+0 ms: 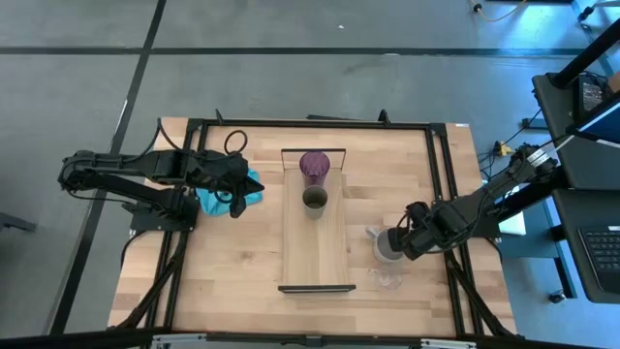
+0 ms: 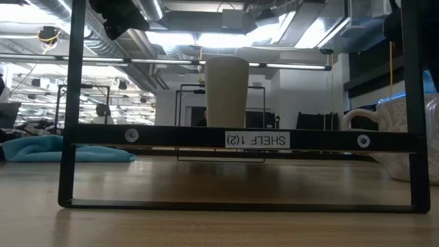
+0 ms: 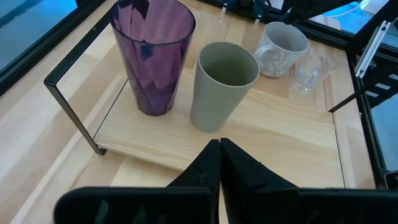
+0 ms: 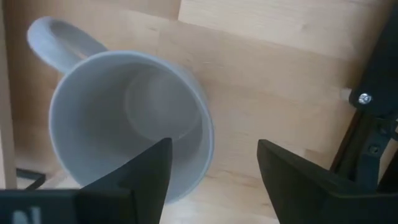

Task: Stack small to large cups/mugs on shelf
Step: Put the light gray mug on the shelf

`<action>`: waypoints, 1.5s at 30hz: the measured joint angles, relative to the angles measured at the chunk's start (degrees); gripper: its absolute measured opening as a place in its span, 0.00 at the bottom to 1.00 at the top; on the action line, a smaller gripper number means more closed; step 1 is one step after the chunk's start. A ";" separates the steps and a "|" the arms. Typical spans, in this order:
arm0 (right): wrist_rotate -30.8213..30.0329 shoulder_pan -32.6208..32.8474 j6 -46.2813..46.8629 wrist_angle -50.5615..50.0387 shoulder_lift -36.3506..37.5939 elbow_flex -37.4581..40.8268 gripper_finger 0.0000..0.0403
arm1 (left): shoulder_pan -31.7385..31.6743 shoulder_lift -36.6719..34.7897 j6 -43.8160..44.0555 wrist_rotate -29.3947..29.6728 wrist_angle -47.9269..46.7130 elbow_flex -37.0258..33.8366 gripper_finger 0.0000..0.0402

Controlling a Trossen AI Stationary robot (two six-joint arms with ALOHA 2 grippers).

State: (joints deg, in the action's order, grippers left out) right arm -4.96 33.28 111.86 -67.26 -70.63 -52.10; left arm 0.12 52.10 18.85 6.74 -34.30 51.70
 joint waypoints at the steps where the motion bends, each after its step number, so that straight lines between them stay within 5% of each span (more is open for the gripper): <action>1: 0.00 0.00 0.46 -0.02 -0.41 0.00 0.59 | 0.00 0.00 0.00 0.00 0.00 0.00 0.01; 16: 1.99 -0.02 5.10 0.85 -7.43 -0.02 0.58 | 0.00 0.00 0.00 0.00 0.00 0.00 0.02; 29: 1.72 -0.02 6.38 3.62 -7.83 -0.02 0.28 | 0.02 0.00 -1.47 0.00 -1.18 0.00 0.03; 45: 1.53 -0.09 6.34 5.64 -7.83 -0.02 0.19 | 0.02 0.00 -2.97 0.00 -1.25 0.00 0.03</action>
State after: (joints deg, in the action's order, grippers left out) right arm -3.42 33.19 118.19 -61.63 -78.46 -52.12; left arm 0.14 52.10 15.88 6.74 -35.55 51.70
